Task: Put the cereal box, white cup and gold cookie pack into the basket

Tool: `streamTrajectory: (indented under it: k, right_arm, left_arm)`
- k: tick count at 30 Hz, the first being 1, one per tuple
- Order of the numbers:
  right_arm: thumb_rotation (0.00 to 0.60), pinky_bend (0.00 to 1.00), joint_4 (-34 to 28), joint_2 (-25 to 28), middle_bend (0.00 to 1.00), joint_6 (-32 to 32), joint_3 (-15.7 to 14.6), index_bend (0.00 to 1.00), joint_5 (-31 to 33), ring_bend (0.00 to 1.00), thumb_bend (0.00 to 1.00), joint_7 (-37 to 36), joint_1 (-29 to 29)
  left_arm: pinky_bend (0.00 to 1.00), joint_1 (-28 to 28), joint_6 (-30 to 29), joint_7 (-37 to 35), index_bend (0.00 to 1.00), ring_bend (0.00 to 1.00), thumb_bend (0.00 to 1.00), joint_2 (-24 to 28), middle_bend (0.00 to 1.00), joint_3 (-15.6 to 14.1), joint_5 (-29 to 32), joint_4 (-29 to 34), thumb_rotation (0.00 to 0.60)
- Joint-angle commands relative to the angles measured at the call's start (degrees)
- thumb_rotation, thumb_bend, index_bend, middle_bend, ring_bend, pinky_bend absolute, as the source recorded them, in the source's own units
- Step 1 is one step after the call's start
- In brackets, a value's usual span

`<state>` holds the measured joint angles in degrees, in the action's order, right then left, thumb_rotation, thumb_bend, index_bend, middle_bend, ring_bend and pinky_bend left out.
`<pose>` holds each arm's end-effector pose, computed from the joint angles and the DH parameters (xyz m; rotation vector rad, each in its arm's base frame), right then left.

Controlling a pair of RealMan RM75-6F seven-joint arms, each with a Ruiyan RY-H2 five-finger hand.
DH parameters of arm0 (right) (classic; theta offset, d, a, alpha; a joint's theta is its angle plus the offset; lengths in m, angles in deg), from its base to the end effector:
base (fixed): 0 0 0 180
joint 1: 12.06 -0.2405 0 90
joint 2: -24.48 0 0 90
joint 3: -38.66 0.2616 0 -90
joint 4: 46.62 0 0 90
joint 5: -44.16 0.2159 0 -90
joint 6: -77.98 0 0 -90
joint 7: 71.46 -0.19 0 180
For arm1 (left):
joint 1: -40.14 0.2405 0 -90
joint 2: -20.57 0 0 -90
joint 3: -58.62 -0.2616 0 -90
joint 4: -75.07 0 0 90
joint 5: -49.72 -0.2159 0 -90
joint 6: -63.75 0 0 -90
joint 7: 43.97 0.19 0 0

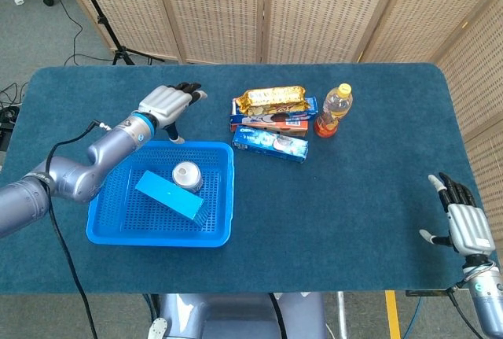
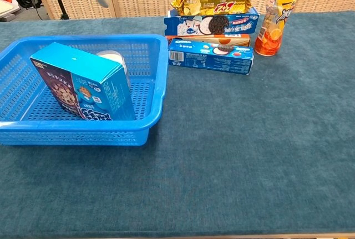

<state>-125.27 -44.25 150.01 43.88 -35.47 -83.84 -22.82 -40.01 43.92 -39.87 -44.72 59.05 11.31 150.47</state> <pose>-0.3681 -0.2745 0.1378 1.3576 -1.0764 0.8621 -0.0479 0.5262 0.0768 -2.0007 -0.9908 -0.6242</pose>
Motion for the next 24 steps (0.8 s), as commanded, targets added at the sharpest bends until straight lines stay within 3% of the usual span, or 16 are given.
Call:
streamTrajectory:
  k: [1, 4, 9, 18, 24]
  right_arm:
    - [0.6, 0.04, 0.3, 0.0, 0.0, -0.5, 0.0, 0.0, 0.2, 0.0, 0.16, -0.6, -0.1]
    - [0.6, 0.05, 0.4, 0.0, 0.0, -0.9, -0.1, 0.0, 0.2, 0.0, 0.16, -1.4, -0.2]
    - [0.6, 0.04, 0.6, 0.1, 0.0, -1.3, -0.1, 0.0, 0.1, 0.0, 0.16, -2.6, -0.3]
    - [0.6, 0.04, 0.6, 0.4, 0.0, -2.2, -0.6, 0.0, -0.9, 0.0, 0.16, -5.8, -0.7]
    - [0.6, 0.04, 1.0, 0.6, 0.0, -2.6, -0.7, 0.0, -1.0, 0.0, 0.16, -7.6, -0.8]
  left_arm:
    - [0.18, -4.5, -5.9, 2.0, 0.06, 0.0, 0.13, -5.3, 0.0, -3.3, 10.3, -4.4, 0.6]
    - [0.18, -6.5, -11.6, 5.7, 0.06, 0.0, 0.13, -8.9, 0.0, -4.6, 17.8, -6.1, 0.6]
    - [0.18, -8.0, -18.6, 12.2, 0.06, 0.0, 0.13, -14.9, 0.0, -4.0, 26.2, -9.2, 0.6]
    - [0.18, -11.0, -18.7, 22.2, 0.06, 0.0, 0.13, -22.6, 0.0, 1.7, 40.4, -15.2, 0.6]
    - [0.18, -12.4, -18.9, 26.4, 0.06, 0.0, 0.13, -25.8, 0.0, 5.8, 44.5, -18.9, 0.6]
